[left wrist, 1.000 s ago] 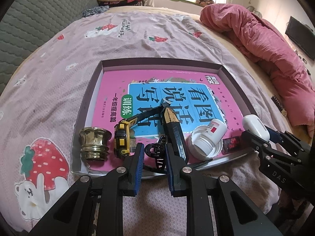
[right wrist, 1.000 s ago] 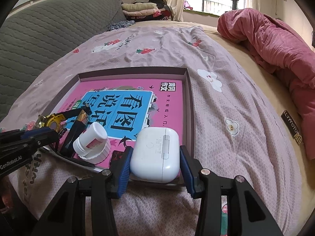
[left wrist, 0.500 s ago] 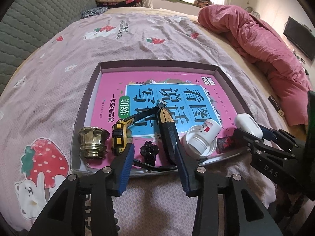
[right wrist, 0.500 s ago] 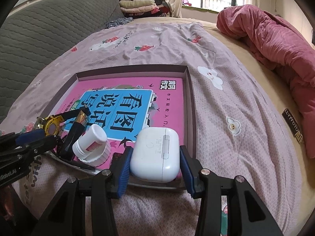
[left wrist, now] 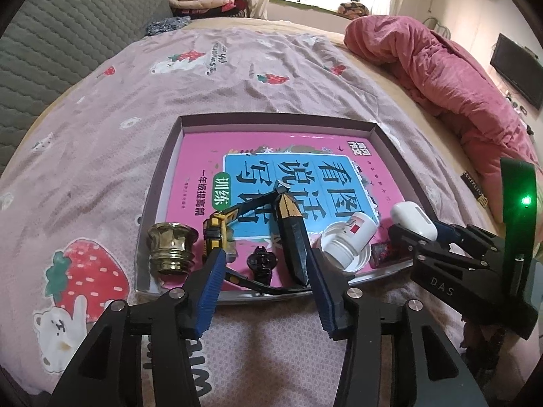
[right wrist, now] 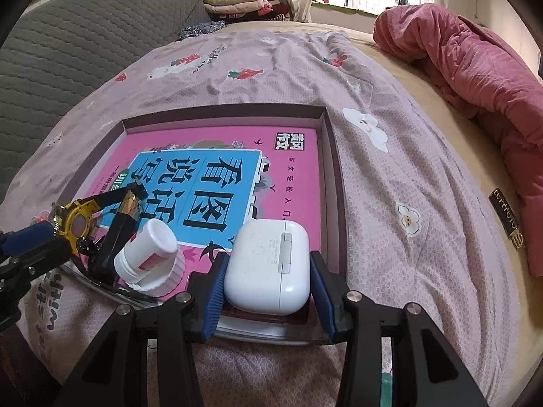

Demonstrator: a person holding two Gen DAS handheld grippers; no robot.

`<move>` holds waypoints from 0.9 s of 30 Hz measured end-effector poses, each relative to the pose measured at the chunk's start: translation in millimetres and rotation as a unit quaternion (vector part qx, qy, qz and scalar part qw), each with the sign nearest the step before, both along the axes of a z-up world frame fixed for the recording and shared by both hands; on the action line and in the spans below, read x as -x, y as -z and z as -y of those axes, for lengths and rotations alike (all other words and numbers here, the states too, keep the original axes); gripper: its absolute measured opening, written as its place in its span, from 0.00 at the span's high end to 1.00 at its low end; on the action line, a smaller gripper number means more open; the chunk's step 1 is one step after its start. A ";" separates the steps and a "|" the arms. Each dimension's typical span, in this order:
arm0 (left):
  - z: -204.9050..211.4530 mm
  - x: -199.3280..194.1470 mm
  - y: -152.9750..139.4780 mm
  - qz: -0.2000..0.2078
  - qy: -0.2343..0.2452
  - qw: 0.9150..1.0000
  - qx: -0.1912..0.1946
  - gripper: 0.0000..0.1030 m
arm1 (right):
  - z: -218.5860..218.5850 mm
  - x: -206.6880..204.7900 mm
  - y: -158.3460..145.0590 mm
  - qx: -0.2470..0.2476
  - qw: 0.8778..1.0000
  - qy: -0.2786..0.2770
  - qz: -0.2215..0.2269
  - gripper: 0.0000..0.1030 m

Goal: Organize rigid objects
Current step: 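Open the right tool releasing the earbuds case beside the pill bottle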

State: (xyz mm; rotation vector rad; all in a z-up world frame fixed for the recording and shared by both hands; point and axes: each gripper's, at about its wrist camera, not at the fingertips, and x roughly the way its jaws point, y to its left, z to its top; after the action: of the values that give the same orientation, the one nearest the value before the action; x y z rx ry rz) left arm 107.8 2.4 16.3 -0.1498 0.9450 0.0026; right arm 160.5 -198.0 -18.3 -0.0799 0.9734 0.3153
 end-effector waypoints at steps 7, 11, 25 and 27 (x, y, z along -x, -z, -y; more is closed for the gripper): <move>-5.1 1.5 2.1 -0.005 -0.005 1.000 0.005 0.43 | -0.5 -2.8 0.1 0.000 1.000 -0.002 -0.011 0.55; -5.3 2.3 2.4 -0.006 -0.006 1.000 0.003 0.43 | 0.4 -1.9 -0.9 -0.004 1.000 0.002 -0.013 0.55; 0.2 22.6 1.5 -0.003 -0.001 1.000 -0.006 0.36 | 2.4 56.6 -37.7 -0.021 0.998 -0.010 0.066 0.47; 2.7 28.0 1.3 -0.002 -0.003 1.000 -0.010 0.32 | -4.0 71.6 -43.9 -0.014 0.996 -0.019 0.087 0.44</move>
State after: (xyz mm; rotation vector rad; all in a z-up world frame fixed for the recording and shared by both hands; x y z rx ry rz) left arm 79.8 -0.3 15.0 -0.1347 0.9493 0.0172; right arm 88.8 -194.1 25.5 -0.0996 0.7961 0.3511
